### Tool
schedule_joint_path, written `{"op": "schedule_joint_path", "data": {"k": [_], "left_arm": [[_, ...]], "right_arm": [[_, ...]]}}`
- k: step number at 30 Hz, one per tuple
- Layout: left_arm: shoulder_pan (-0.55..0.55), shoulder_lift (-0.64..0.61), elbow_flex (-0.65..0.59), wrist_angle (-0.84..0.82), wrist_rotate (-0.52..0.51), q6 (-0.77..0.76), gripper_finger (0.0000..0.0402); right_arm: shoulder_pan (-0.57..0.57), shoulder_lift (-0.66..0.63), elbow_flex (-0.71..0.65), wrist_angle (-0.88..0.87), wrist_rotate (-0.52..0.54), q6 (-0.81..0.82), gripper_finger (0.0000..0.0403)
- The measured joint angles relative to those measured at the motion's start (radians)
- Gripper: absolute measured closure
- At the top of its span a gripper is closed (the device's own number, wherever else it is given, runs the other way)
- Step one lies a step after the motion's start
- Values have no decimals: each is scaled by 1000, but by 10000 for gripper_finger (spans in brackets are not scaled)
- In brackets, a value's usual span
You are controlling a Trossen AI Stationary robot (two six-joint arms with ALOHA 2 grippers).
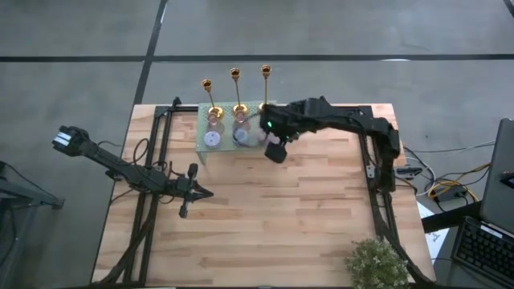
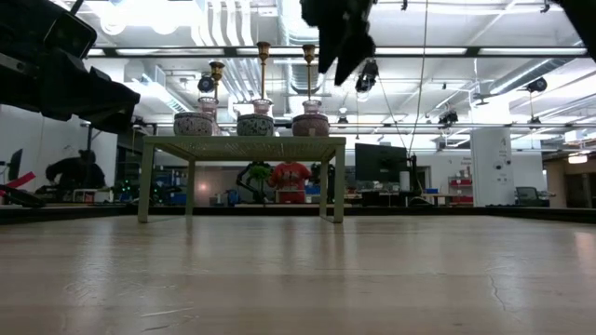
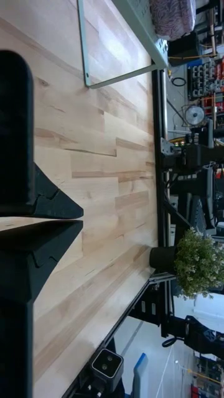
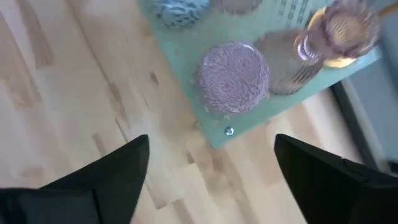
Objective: Pick & Place candle stick holders
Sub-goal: Return to Home Position
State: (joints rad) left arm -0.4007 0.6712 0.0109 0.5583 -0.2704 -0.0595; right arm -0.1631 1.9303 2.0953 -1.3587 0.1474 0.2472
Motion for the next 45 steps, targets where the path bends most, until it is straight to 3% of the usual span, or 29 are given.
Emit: {"op": "schedule_joint_path", "data": {"k": [5,13,23,30,38,45], "left_arm": [[0,0,0,-2,0,0,382],[0,0,0,-12,0,0,383],[0,0,0,-15,0,0,383],[0,0,0,-17,0,0,381],[0,0,0,-20,0,0,383],[0,0,0,-21,0,0,381]], "right_arm": [[100,-121,-155,110,54,-16,150],[256,-379,-587,511,29,7,375],[374,-672,-1058,985,42,-22,395],[467,-848,-1341,1221,184,-135,395],[500,-1008,-1612,1457,200,-154,395],[499,-1072,-1801,1684,196,-242,395]]}}
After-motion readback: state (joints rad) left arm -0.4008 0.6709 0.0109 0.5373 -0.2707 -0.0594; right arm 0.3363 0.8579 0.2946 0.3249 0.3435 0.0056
